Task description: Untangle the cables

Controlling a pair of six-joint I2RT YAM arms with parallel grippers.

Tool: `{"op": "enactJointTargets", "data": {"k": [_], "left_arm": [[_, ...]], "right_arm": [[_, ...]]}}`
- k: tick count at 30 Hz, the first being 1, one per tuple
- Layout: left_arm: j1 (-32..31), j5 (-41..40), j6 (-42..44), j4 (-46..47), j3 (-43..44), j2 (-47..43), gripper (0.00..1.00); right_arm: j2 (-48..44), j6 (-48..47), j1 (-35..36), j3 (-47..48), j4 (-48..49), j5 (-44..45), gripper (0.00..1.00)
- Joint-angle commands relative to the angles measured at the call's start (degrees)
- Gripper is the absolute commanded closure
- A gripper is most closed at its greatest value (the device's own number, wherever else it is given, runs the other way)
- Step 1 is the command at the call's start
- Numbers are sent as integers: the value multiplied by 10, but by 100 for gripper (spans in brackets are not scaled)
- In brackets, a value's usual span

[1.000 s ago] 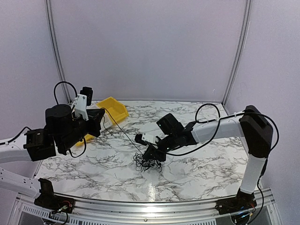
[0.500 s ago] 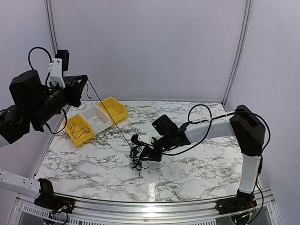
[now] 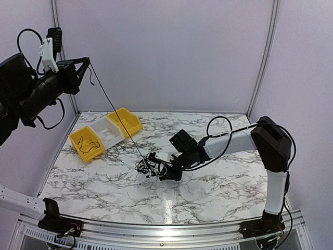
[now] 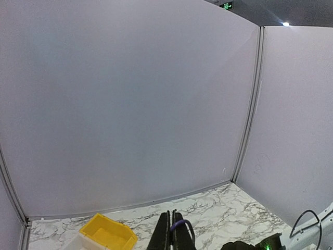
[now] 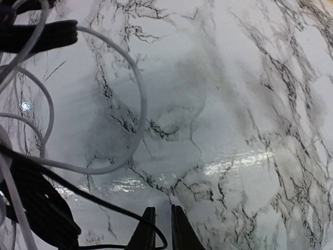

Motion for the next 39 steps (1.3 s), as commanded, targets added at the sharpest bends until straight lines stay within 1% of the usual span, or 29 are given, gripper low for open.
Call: {"op": "enactJointTargets", "data": {"k": [1, 3, 6, 9, 11, 14, 16, 17, 20, 24, 25, 26, 28, 29, 31, 33, 36, 39], "left_arm": [[4, -5, -43, 20, -45, -21, 100], [4, -19, -70, 19, -91, -39, 100], [4, -30, -126, 17, -189, -75, 100], [3, -29, -192, 13, -307, -109, 100], [3, -17, -235, 4, -361, -127, 100], [3, 7, -301, -16, -422, -154, 100], [2, 29, -337, -33, -447, -175, 100], [2, 35, -353, -47, -455, -190, 100], [2, 60, -383, -106, -460, -205, 100], [2, 97, -418, -181, -441, -190, 100], [2, 111, -428, -192, -441, -187, 97], [2, 127, -438, -200, -441, -186, 92], [1, 152, -454, -213, -438, -192, 75], [-1, 155, -460, -221, -435, -200, 68], [-2, 140, -466, -242, -427, -222, 55], [-2, 104, -468, -266, -413, -239, 45], [-2, 26, -453, -265, -401, -236, 38], [0, -28, -404, -200, -416, -194, 32]], "right_arm": [[-47, -3, -41, 0, -27, 28, 87], [-65, -17, -69, -1, -35, 31, 86], [-99, -63, -100, 7, -75, 23, 74], [-140, -99, -111, 5, -99, 9, 61], [-168, -103, -110, -2, -94, 7, 56], [-176, -117, -96, 3, -100, 15, 54], [-169, -136, -70, 10, -106, 43, 53], [-162, -146, -46, 16, -105, 74, 52], [-131, -164, -1, 42, -107, 118, 43], [-67, -155, 35, 108, -110, 146, 34], [-49, -150, 41, 129, -113, 151, 32], [-30, -145, 46, 148, -115, 157, 31], [8, -136, 53, 179, -115, 176, 28], [22, -132, 56, 190, -114, 187, 27], [45, -125, 57, 200, -103, 215, 26], [60, -124, 57, 196, -86, 234, 27], [61, -128, 57, 171, -54, 249, 42], [46, -131, 57, 152, -43, 246, 57]]}}
